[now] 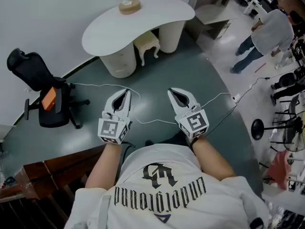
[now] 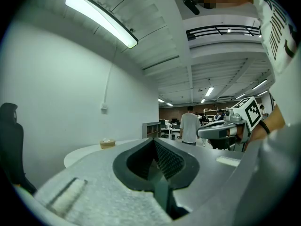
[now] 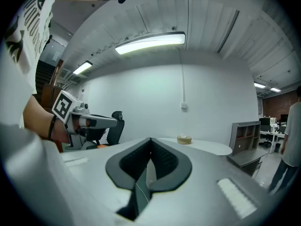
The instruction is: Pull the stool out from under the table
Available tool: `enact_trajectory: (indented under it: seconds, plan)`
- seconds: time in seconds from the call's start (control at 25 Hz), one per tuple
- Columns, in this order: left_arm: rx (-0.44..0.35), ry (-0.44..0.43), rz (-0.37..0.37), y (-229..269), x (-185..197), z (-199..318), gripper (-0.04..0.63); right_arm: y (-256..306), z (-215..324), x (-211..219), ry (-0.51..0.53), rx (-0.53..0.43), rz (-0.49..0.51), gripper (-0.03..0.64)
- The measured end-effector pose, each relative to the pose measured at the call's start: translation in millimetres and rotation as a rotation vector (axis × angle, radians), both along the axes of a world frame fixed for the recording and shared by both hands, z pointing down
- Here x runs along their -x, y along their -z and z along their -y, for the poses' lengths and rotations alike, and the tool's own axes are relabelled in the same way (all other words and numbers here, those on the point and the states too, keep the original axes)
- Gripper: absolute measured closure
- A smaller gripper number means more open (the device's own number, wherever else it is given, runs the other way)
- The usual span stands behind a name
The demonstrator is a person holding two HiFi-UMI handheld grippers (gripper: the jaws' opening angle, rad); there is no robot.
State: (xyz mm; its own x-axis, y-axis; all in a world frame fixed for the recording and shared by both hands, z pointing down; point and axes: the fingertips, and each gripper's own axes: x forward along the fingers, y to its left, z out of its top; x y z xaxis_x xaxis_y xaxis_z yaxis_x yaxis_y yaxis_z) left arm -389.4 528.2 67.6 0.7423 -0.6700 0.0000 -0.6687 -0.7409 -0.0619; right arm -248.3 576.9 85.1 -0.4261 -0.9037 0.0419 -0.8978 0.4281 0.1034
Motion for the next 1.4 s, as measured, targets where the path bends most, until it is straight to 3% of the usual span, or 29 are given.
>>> enact_trajectory:
  seconds: [0.24,0.96,1.16,1.4]
  plan:
    - [0.005,0.043,0.003,-3.0,-50.4,21.8,0.586,-3.6,21.9,-56.1,0.031,0.002,-0.001,0.615]
    - [0.014,0.218,0.008,-20.7,-286.1,88.3,0.586,-21.4,101.6,-298.3,0.207,0.033,-0.010,0.615]
    - [0.020,0.231,0.034,-28.9,-315.0,100.5,0.586,-28.6,121.8,-331.5,0.214,0.045,0.000,0.615]
    - [0.030,0.239,0.047,-38.9,-324.8,128.6,0.586,-41.7,149.7,-339.8,0.230,0.068,-0.007,0.614]
